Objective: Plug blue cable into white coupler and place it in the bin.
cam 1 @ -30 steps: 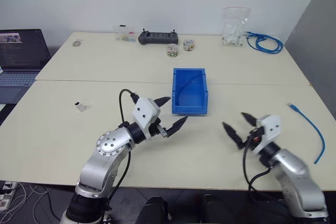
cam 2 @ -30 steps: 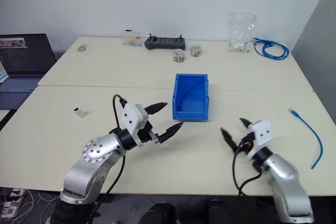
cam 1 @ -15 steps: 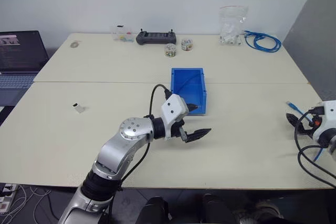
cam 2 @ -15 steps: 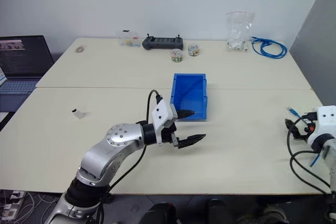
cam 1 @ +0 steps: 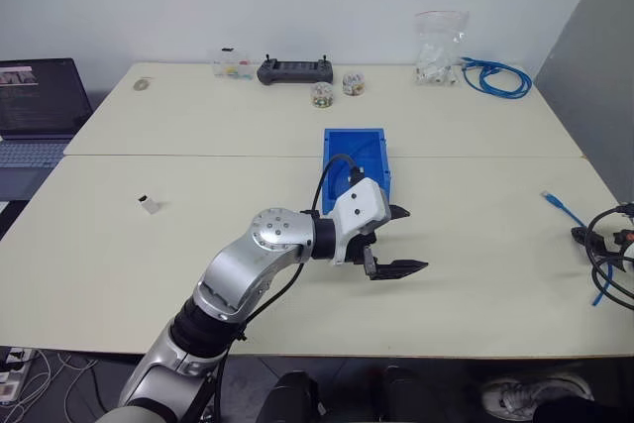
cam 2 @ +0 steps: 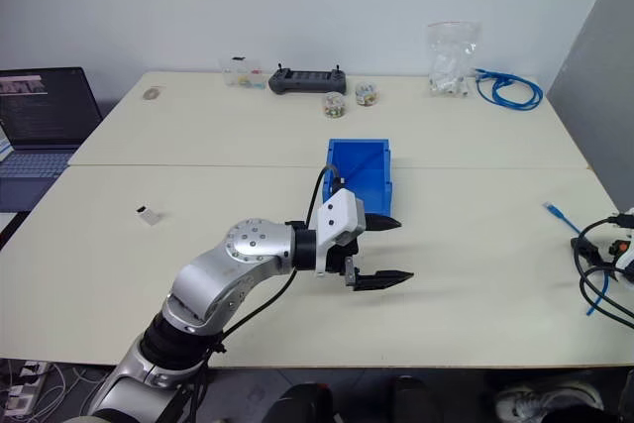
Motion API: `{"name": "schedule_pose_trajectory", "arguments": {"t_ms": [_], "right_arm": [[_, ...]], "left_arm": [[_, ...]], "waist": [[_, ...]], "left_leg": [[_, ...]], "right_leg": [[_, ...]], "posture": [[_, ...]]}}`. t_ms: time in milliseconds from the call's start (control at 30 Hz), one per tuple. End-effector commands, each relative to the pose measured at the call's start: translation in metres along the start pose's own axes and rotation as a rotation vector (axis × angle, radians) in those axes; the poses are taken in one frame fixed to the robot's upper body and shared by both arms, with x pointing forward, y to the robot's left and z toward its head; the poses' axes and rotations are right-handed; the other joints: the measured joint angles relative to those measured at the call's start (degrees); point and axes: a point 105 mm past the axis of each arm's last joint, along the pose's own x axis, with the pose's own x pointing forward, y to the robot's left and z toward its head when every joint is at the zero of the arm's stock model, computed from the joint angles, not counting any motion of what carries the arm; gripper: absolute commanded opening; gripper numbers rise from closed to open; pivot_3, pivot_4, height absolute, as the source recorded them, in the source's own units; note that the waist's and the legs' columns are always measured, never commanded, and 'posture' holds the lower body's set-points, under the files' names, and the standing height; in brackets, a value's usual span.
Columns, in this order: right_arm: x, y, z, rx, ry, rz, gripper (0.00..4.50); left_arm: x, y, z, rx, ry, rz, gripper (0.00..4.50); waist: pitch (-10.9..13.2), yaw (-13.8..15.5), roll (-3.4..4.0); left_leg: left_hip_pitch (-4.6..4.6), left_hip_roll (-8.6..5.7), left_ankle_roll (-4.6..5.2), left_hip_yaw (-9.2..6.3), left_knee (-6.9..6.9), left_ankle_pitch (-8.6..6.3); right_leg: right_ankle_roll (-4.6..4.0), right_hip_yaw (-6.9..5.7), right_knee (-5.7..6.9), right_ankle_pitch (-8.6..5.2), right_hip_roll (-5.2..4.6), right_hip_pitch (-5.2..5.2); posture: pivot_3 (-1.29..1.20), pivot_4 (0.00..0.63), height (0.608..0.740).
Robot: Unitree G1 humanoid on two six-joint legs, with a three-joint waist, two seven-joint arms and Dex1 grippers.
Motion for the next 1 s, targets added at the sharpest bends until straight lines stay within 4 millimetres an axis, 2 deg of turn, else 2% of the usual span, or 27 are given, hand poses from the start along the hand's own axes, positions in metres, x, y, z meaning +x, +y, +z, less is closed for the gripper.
{"name": "schedule_pose_trajectory", "arguments": {"t_ms": [33,167,333,633,833,1000], "right_arm": [[-0.003,-0.001,-0.007,-0.016,0.048,0.03,4.12],[-0.003,0.005,-0.013,0.004,0.064,0.078,3.34],[-0.004,0.011,-0.015,0.03,0.064,0.12,2.14],[-0.005,0.022,-0.002,0.018,-0.02,0.178,0.06],[-0.01,0.035,0.01,-0.006,-0.059,0.259,0.06],[-0.025,0.057,0.035,-0.022,-0.137,0.376,0.06]], "left_arm": [[0.004,0.001,0.008,0.04,-0.016,-0.02,4.5],[0.004,0.004,0.008,0.044,-0.017,-0.019,4.5],[0.002,0.007,0.006,0.056,-0.009,-0.012,4.5],[-0.004,0.013,-0.002,0.046,-0.001,0.02,4.5],[-0.009,0.014,-0.007,0.049,0.011,0.027,4.5],[-0.022,0.017,-0.012,0.043,0.026,0.048,4.5]], "waist": [[0.01,-0.01,-0.02],[0.03,-0.04,-0.05],[0.03,-0.2,-0.06],[0.03,-1.0,-0.07],[0.03,-1.06,-0.06],[0.03,-1.09,-0.01]], "left_leg": [[0.0,0.0,0.0,0.0,0.0,0.0],[0.0,0.01,-0.01,0.0,0.0,0.0],[0.02,0.06,-0.02,-0.02,0.0,0.01],[0.05,0.07,-0.02,-0.03,0.0,0.01],[0.06,0.07,-0.01,-0.03,0.0,0.01],[0.05,0.06,-0.01,-0.05,0.0,0.01]], "right_leg": [[0.0,0.0,0.0,0.0,0.01,0.0],[0.01,0.01,-0.01,0.0,0.01,0.01],[0.01,0.01,0.0,0.0,0.0,0.02],[0.02,0.01,0.02,0.01,-0.03,0.03],[0.02,0.02,0.04,0.01,-0.03,0.03],[0.02,0.04,0.04,0.01,-0.06,0.01]], "posture": [[0.0,0.15,0.74],[0.0,0.15,0.74],[0.0,0.15,0.74],[0.0,0.15,0.74],[0.0,0.15,0.74],[0.0,0.15,0.74]]}}
